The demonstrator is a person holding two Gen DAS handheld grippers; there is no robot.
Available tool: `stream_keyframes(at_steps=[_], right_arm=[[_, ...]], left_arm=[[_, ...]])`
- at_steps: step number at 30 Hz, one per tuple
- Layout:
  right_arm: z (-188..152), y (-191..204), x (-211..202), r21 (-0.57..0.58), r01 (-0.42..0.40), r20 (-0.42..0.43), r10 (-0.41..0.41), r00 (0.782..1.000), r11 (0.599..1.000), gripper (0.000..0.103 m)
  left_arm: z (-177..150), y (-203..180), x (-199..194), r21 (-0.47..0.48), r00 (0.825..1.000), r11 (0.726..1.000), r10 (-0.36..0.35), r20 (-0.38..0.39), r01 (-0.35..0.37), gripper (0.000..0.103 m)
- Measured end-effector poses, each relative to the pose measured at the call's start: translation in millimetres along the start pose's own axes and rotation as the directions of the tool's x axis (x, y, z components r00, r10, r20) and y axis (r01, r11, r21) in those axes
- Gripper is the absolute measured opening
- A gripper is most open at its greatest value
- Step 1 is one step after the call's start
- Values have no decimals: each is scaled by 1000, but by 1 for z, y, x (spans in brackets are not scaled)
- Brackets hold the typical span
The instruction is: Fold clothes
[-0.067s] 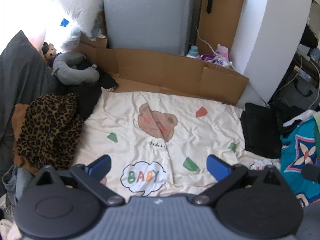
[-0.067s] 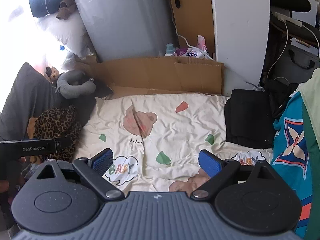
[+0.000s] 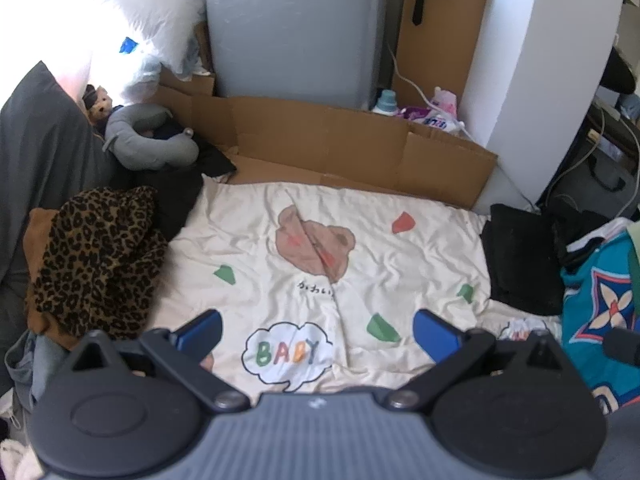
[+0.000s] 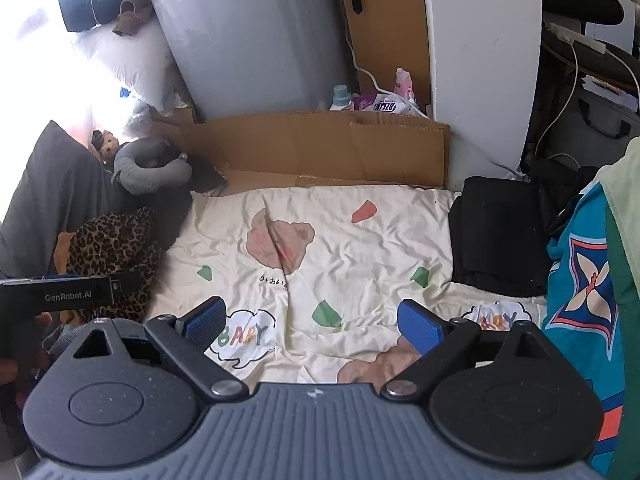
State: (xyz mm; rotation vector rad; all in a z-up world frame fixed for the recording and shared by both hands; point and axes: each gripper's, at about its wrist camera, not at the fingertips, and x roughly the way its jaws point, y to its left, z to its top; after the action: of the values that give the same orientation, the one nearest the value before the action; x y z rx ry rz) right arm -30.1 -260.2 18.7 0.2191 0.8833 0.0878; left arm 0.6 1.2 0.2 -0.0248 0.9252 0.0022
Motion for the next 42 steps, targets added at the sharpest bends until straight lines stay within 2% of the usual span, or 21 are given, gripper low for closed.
stream_keyframes(at_steps=[7,17,33,42], right_arm=[[1,3,-2,-28,28,9,-28,1000,999,96],[-1,-2,-3,-22,11,17,-11,1000,1000,96],[-3,-4,-6,2,-8,7,8,1000,1000,96],[-4,-1,-6,-7,11,9,-11,1000,1000,96]], left_arm=[[2,4,1,-17,1000,1000,-18,-19,18,102],[-4,7,2,-26,999,999,-32,-12,32,102],[-5,3,1,-2,1000,1000,-15,-8,15,102],[-4,2,0,-3,1000,1000,-13,-4,13,103]])
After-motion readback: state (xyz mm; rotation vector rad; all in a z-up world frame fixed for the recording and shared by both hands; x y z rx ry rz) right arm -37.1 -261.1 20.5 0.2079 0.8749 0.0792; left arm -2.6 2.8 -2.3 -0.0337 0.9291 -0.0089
